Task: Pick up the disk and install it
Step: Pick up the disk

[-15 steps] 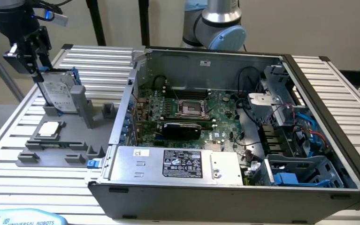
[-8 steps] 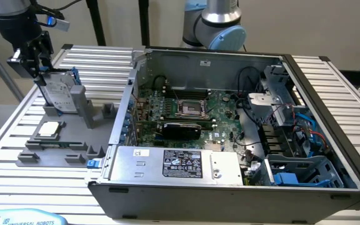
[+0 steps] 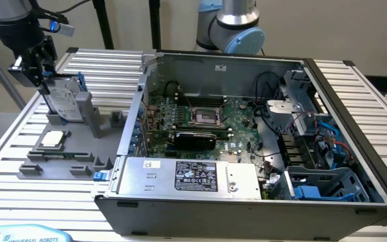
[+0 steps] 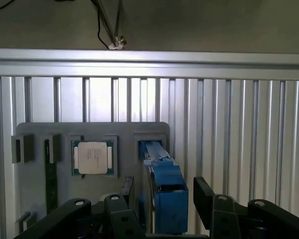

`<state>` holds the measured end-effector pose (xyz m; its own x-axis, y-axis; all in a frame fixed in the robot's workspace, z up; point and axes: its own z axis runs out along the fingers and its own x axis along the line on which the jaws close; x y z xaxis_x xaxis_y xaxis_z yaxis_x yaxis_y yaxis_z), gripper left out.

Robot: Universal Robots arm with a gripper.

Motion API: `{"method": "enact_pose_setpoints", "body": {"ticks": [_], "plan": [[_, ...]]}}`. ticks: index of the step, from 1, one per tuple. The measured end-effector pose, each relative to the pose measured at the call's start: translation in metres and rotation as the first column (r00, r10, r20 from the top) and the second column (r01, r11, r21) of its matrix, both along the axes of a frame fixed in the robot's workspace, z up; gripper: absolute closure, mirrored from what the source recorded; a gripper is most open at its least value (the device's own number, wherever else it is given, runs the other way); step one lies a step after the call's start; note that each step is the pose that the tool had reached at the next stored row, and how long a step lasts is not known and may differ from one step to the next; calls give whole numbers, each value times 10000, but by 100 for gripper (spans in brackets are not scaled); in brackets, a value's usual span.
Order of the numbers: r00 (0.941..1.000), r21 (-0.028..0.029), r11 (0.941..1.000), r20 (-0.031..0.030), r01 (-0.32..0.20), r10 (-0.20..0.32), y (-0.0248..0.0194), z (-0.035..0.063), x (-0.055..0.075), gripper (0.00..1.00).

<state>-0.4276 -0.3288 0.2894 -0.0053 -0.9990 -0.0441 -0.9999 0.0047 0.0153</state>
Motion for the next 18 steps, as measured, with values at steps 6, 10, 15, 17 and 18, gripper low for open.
{"method": "enact_pose_setpoints", "body": {"ticks": [6, 10, 15, 17, 18], "plan": [[10000, 42, 10000, 14, -56, 56, -1, -13, -7, 40], [9998, 43, 9998, 19, -203, 203, 8, -19, -7, 40], [9993, 33, 9993, 23, -380, 380, 19, -21, -7, 40], [9991, 13, 9991, 29, -429, 429, 22, -23, -7, 40], [9990, -3, 9990, 34, -451, 451, 23, -25, -7, 40]]}}
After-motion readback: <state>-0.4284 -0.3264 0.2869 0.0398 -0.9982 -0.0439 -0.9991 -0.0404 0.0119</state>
